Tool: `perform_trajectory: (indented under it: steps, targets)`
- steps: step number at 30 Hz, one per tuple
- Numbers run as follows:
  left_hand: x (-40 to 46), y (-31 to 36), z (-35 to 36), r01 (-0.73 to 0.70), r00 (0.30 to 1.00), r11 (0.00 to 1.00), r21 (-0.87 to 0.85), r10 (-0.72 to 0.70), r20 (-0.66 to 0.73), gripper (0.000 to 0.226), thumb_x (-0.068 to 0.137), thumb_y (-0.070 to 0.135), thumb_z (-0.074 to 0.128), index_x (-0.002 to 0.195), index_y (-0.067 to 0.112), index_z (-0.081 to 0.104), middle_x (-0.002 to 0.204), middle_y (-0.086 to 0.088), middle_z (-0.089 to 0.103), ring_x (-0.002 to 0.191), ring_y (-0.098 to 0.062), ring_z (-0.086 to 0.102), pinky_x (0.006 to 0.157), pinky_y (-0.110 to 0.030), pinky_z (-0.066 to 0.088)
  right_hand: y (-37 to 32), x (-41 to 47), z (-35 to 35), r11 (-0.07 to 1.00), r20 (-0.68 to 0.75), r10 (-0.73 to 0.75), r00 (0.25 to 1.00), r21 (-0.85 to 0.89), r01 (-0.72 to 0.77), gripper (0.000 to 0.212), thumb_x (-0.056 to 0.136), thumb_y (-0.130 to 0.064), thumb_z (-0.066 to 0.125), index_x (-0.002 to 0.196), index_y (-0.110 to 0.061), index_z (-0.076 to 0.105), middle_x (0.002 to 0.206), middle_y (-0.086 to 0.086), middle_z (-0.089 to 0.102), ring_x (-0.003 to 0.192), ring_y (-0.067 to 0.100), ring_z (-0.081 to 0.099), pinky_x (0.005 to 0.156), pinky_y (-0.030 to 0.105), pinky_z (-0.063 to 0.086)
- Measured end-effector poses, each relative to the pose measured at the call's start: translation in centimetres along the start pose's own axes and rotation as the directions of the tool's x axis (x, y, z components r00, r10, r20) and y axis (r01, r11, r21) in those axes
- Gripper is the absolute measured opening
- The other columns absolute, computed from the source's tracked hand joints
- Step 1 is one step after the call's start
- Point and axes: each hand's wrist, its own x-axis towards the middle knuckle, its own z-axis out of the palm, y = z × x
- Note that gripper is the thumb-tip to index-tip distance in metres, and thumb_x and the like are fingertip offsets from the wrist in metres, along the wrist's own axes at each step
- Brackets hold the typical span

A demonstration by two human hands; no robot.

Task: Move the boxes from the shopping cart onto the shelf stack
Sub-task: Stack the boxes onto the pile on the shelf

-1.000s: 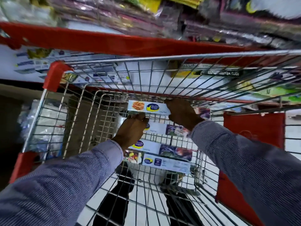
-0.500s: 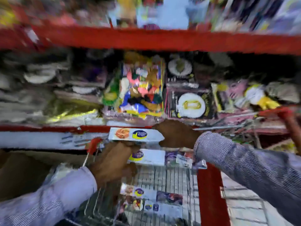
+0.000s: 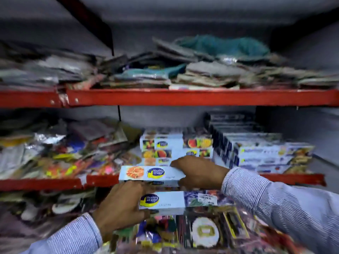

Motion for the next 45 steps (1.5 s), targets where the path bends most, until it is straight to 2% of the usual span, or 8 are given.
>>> perform_trajectory:
  steps: [9, 19, 23, 27, 32, 37, 42, 45]
  targets:
    - [7.3, -2.8, -1.0, 0.045, 0.999, 0.997, 0.055, -0.046, 0.017, 0.057, 0.068, 0.06, 0.068, 0.122, 0.041, 0.063, 0.11, 0.012, 0.075, 0.1, -0.013, 0.067, 0.076, -0.027, 0.053, 5.3, 7.0, -0.9, 0.992, -0.057, 0.122, 0.991, -0.023, -0.124, 0.03, 0.081, -0.015, 0.062, 0.111, -0.011, 0.056, 0.115, 0.019, 0.052, 0.11, 0.038, 0.054, 0.092, 0.047, 0.048]
    - [9.1, -5.7, 1.8, 0.099, 0.989, 0.995, -0.028, -0.096, 0.11, 0.053, 0.067, 0.049, 0.067, 0.115, 0.024, 0.069, 0.101, 0.001, 0.078, 0.09, -0.019, 0.069, 0.08, -0.033, 0.057, 9.2, 12.3, 4.0, 0.981, -0.055, 0.196, 0.979, 0.02, -0.195, 0.054, 0.082, -0.019, 0.069, 0.132, -0.012, 0.049, 0.131, 0.016, 0.049, 0.125, 0.034, 0.045, 0.103, 0.047, 0.043]
    - [9.9, -6.3, 2.2, 0.108, 0.988, 0.993, -0.046, -0.103, 0.114, 0.048, 0.067, 0.044, 0.069, 0.11, 0.024, 0.071, 0.1, 0.002, 0.078, 0.088, -0.018, 0.07, 0.077, -0.035, 0.058, 9.4, 12.1, 3.7, 0.976, -0.179, 0.216, 0.96, 0.051, -0.21, 0.059, 0.073, -0.023, 0.081, 0.127, -0.016, 0.057, 0.131, 0.01, 0.053, 0.121, 0.03, 0.052, 0.099, 0.041, 0.048]
    - [11.6, -7.0, 2.9, 0.105, 0.99, 0.994, -0.037, -0.101, 0.1, 0.052, 0.064, 0.05, 0.063, 0.111, 0.028, 0.071, 0.098, 0.003, 0.078, 0.086, -0.019, 0.071, 0.073, -0.038, 0.06, 10.2, 11.6, 2.9, 0.963, -0.204, 0.259, 0.944, 0.136, -0.235, 0.04, 0.071, -0.025, 0.083, 0.108, -0.019, 0.07, 0.111, 0.006, 0.071, 0.096, 0.025, 0.068, 0.082, 0.033, 0.055]
    - [14.4, -7.4, 4.2, 0.132, 0.991, 0.991, -0.036, -0.13, 0.036, 0.055, 0.068, 0.041, 0.071, 0.122, 0.03, 0.067, 0.113, 0.005, 0.075, 0.101, -0.02, 0.068, 0.081, -0.038, 0.058, 10.5, 10.2, 1.9, 0.964, -0.219, 0.222, 0.95, 0.197, -0.179, 0.019, 0.086, -0.028, 0.063, 0.096, -0.015, 0.074, 0.095, 0.007, 0.078, 0.083, 0.022, 0.07, 0.076, 0.034, 0.056]
    - [16.1, -8.2, 6.5, 0.122, 0.992, 0.993, 0.0, -0.122, 0.026, 0.066, 0.074, 0.04, 0.073, 0.137, 0.03, 0.057, 0.12, 0.004, 0.055, 0.116, -0.016, 0.052, 0.087, -0.038, 0.054, 9.4, 6.9, 1.9, 0.976, -0.045, 0.105, 0.993, 0.196, -0.094, 0.037, 0.094, -0.05, 0.05, 0.067, -0.025, 0.046, 0.063, -0.001, 0.051, 0.062, 0.022, 0.048, 0.06, 0.034, 0.038]
    - [15.2, -8.2, 7.6, 0.092, 0.994, 0.984, 0.154, -0.083, -0.068, 0.059, 0.075, 0.051, 0.068, 0.128, 0.026, 0.064, 0.114, 0.002, 0.061, 0.114, -0.024, 0.051, 0.087, -0.045, 0.05, 9.2, 6.4, 4.1, 0.987, -0.138, 0.127, 0.982, 0.115, -0.111, 0.03, 0.091, -0.041, 0.057, 0.105, -0.014, 0.054, 0.112, 0.01, 0.064, 0.099, 0.031, 0.06, 0.075, 0.036, 0.048]
    - [14.8, -8.2, 7.9, 0.104, 0.992, 0.991, 0.085, -0.097, -0.077, 0.052, 0.076, 0.045, 0.065, 0.122, 0.02, 0.07, 0.123, -0.003, 0.065, 0.119, -0.027, 0.056, 0.09, -0.043, 0.055, 9.3, 6.6, 4.6, 0.985, -0.166, 0.142, 0.976, 0.121, -0.123, 0.022, 0.089, -0.033, 0.058, 0.101, -0.015, 0.056, 0.111, 0.008, 0.064, 0.097, 0.03, 0.061, 0.081, 0.043, 0.053]
